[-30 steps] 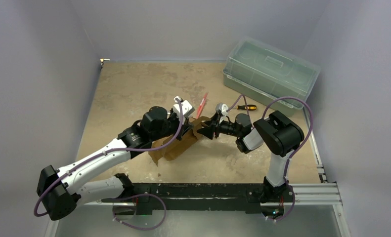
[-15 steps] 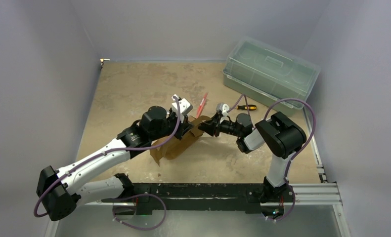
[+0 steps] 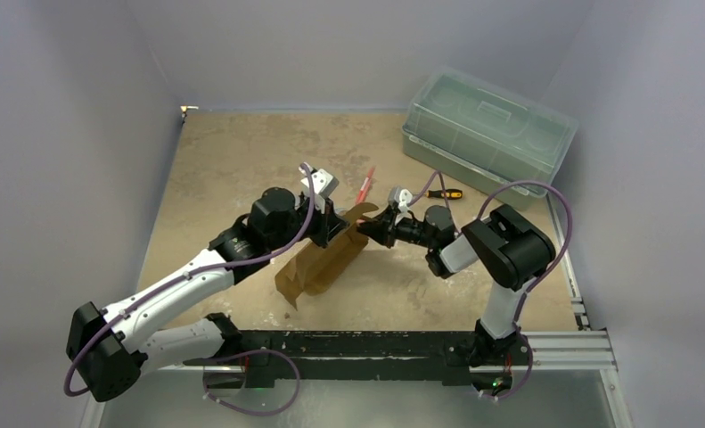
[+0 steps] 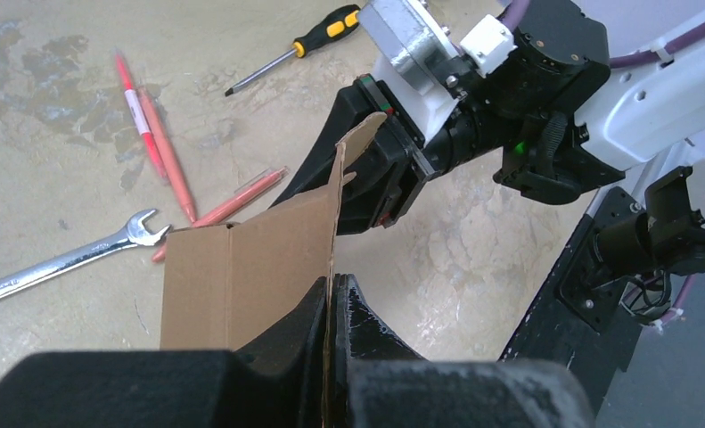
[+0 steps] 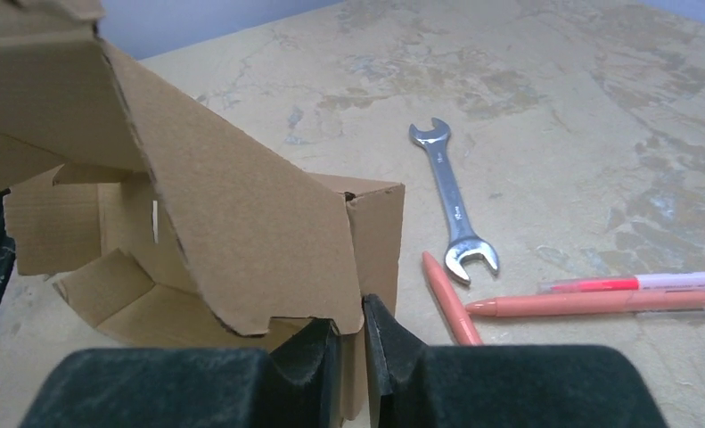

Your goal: Fold the paper box

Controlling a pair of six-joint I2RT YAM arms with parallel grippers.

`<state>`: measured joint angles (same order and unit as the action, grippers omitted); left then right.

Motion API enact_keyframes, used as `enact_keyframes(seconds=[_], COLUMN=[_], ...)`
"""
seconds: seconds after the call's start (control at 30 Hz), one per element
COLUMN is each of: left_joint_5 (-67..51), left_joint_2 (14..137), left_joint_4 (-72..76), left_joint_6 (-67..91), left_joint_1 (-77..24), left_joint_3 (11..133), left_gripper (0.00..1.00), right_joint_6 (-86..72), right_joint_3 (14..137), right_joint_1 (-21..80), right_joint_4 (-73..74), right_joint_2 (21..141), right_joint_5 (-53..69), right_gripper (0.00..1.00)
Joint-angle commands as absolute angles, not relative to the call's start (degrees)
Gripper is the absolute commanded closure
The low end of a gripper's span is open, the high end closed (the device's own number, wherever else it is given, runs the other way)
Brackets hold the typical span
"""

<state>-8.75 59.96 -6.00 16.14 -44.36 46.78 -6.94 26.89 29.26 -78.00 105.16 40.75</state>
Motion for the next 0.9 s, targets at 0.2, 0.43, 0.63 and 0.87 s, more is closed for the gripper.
enact_keyframes(seconds=[0.2, 0.43, 0.63, 0.87], left_joint_5=[-11.6, -9.3, -6.1, -3.6], left_joint_2=[57.7, 57.1, 57.7, 57.3], left_joint_4=[-2.7, -6.7, -9.3, -10.3], left_joint_6=[25.1, 26.2, 26.3, 25.3], left_joint_1=[-37.6, -35.0, -34.8, -34.7], left_joint_3=[45.3, 46.0, 45.8, 44.9], left_gripper=[1.00, 1.00, 0.87, 0.67], right_joint_6=[-0.5, 11.8, 14.6, 17.5], right_joint_3=[29.6, 40.7, 50.3, 56.2], right_joint_1=[29.8, 30.0, 30.2, 30.8], right_joint_4=[-66.2, -31.0, -7.9, 5.1], right_joint_2=[97.6, 91.0, 91.6, 94.0], right_joint_5=[37.8, 36.3, 34.0, 28.8], right_gripper=[0.95, 0.97, 0.98, 0.96])
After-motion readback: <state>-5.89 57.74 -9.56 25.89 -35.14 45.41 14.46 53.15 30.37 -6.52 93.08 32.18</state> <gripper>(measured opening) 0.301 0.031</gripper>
